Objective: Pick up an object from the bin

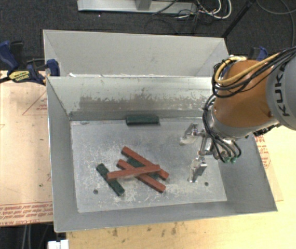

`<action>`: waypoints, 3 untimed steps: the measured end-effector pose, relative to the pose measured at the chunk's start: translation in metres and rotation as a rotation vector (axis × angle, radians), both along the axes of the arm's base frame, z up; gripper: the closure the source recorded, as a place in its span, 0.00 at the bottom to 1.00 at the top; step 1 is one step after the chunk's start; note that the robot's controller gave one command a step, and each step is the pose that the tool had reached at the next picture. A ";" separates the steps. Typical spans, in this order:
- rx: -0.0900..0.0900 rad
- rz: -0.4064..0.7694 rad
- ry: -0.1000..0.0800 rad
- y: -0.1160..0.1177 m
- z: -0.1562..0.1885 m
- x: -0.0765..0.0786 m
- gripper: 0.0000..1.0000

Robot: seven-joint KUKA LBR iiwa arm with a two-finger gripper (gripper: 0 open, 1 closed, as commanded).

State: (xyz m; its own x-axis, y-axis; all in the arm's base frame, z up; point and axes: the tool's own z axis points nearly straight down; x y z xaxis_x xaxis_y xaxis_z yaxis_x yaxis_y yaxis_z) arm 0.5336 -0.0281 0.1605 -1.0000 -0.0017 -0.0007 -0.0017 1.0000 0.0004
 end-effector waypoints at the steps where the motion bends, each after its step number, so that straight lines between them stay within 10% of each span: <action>1: 0.000 0.000 0.000 0.000 0.000 0.000 0.00; 2: -0.004 0.210 -0.006 0.076 -0.077 0.045 1.00; 3: -0.004 0.210 -0.006 0.076 -0.077 0.045 1.00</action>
Offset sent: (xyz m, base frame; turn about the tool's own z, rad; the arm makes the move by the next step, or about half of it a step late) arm 0.0378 0.0773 -0.0905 -0.2120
